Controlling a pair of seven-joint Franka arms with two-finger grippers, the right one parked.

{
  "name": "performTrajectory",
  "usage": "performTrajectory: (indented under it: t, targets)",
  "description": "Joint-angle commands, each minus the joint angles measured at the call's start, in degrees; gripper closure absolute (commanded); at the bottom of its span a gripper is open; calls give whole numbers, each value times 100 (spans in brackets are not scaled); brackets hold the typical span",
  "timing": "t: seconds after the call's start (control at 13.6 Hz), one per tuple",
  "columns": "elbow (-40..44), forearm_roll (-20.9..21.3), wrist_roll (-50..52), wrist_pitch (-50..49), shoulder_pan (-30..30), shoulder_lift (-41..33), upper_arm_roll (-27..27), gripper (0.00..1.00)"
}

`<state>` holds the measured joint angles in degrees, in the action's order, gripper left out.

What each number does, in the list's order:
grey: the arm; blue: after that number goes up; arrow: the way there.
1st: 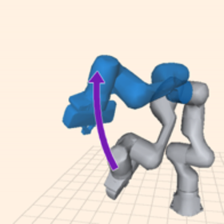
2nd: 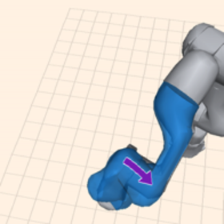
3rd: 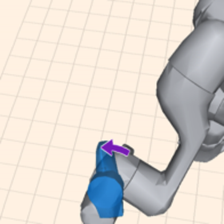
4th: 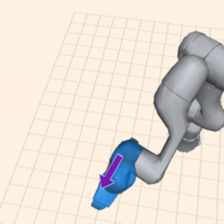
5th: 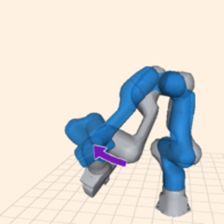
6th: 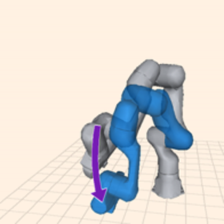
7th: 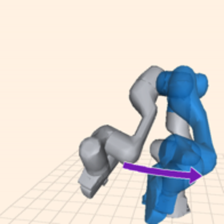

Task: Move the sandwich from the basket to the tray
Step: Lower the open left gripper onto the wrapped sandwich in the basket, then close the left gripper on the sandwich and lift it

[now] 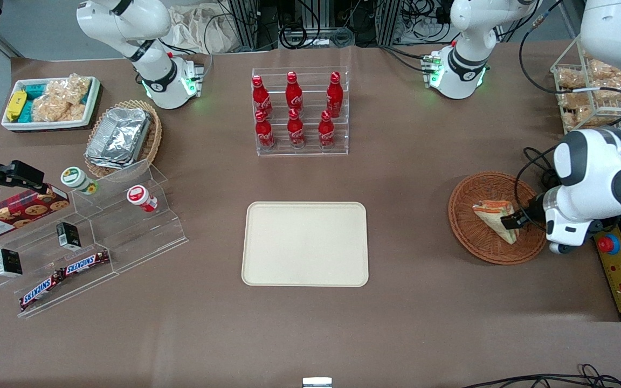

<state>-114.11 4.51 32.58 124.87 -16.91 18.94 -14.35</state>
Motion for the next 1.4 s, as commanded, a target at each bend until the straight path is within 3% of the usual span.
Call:
performTrajectory:
  t: [0.0, 0.15, 0.22, 0.29, 0.44, 0.59, 0.66, 1.03, 1.33]
  targets:
    - [-628, 103, 275, 763, -31, -110, -41, 3]
    - [-884, 129, 284, 1222, -49, -40, -41, 3]
    - [-876, 129, 292, 1345, -49, 30, -41, 6]
    - [-850, 138, 362, 1390, -49, 74, -41, 16]
    - [-806, 165, 398, 1373, -31, 75, -41, 59]
    - [-727, 165, 398, 1163, 12, -48, -50, 95]
    - [-535, 199, 398, 727, 21, -101, -85, 100]
    - [1791, 191, 302, -2524, 311, -233, -426, 100]
    - [2946, 165, 284, -3452, 320, -172, -1103, 100]
